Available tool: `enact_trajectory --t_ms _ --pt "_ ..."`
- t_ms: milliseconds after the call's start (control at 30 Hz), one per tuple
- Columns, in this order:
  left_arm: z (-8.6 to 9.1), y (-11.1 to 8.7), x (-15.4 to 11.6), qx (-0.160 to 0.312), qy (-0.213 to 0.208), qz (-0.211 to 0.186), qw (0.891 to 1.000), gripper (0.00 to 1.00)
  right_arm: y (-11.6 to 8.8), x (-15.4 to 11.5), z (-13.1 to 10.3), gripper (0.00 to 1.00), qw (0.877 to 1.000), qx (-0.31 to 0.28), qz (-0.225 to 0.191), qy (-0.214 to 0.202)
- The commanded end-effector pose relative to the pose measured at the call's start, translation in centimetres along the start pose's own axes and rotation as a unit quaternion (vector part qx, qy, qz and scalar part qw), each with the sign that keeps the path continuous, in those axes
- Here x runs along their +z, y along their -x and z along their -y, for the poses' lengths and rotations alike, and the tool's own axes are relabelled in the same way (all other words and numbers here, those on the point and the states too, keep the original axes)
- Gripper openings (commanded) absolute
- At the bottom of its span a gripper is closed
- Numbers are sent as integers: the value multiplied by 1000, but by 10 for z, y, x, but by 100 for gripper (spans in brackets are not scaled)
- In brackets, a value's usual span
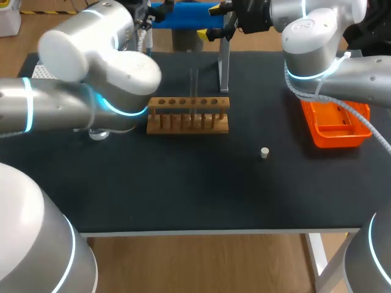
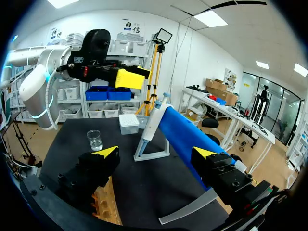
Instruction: Invert the test tube, pick up the pipette, mount the tip to pipette, aspirate from beaker and dispense into the tube, eject the tip, return the pipette, and cap with the stopper.
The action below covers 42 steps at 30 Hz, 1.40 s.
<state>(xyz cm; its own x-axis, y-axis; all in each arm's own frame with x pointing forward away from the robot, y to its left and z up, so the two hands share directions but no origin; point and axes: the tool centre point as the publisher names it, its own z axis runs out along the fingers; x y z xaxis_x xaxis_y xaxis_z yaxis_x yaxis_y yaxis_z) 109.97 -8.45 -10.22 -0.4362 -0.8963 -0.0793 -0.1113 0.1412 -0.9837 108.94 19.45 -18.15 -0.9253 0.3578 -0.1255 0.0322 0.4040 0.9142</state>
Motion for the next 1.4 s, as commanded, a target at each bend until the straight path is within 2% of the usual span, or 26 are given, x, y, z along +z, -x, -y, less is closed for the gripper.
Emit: enact_trajectory --t_ms 33,167,400,800,1033,1167,1400 --pt "-2 2 -32 27 -9 -252 967 100 1 -1 0 100 1000 0 -2 -2" --pt "-5 -9 -43 43 -6 -310 950 100 1 -1 0 100 1000 0 -2 -2" --pt "-12 -20 -59 60 -7 -370 927 100 1 -1 0 100 1000 0 -2 -2" --pt "-35 -41 -67 70 14 -441 895 100 1 -1 0 100 1000 0 -2 -2" --pt "-46 -59 -70 81 12 -475 876 100 1 -1 0 100 1000 0 -2 -2" --pt "-54 -66 -70 93 21 -475 875 100 1 -1 0 100 1000 0 -2 -2" --pt "-66 -78 -66 103 35 -445 889 100 1 -1 0 100 1000 0 -2 -2"
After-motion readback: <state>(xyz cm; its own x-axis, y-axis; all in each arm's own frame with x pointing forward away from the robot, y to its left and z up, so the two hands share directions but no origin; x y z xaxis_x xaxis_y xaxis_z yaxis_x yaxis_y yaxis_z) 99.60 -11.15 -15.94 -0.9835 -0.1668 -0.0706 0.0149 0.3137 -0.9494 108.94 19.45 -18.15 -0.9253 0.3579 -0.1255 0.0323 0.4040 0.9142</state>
